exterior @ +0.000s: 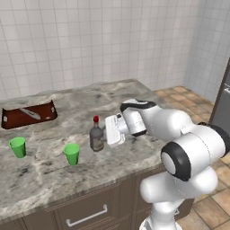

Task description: Place the drinks on the dining counter in a tight cluster.

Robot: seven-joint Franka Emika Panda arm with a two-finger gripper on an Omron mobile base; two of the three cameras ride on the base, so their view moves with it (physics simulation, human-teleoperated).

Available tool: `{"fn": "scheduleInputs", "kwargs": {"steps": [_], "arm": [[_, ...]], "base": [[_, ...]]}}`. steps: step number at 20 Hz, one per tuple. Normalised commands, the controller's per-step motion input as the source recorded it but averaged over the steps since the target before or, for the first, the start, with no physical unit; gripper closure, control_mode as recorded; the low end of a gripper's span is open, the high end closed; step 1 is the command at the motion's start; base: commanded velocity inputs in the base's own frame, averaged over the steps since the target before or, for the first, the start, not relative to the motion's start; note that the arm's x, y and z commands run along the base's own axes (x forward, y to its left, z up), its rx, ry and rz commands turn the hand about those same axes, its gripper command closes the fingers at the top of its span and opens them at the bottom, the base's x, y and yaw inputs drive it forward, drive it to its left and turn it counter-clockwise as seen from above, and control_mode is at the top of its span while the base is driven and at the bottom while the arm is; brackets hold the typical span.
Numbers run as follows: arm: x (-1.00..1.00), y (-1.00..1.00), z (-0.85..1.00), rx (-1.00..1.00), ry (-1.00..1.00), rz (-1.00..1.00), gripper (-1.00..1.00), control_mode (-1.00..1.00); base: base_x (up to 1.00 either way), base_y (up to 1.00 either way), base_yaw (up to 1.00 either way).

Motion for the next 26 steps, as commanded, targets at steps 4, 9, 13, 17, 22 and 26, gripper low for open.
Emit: {"fn": "scheduleInputs", "kwargs": {"steps": [4, 9, 13, 17, 22, 26], "arm": [[0.28, 0.08, -0.17, 0.0, 0.0, 0.0, 1.0, -1.0], [0.28, 0.05, -0.18, 0.0, 0.0, 0.0, 1.0, -1.0], [0.18, 0.01, -0.41, 0.0, 0.0, 0.0, 1.0, -1.0], [0.0, 0.0, -0.35, 0.0, 0.0, 0.0, 1.0, -1.0], [0.02, 0.05, -0.28, 0.0, 0.0, 0.0, 1.0, -1.0], [0.09, 0.02, -0.24, 0.0, -0.04, 0.0, 1.0, -1.0]], "base": [[0.0, 0.0, 0.0], [0.0, 0.0, 0.0], [0.0, 0.0, 0.0], [0.0, 0.0, 0.0], [0.0, 0.0, 0.0], [0.0, 0.0, 0.0]]}}
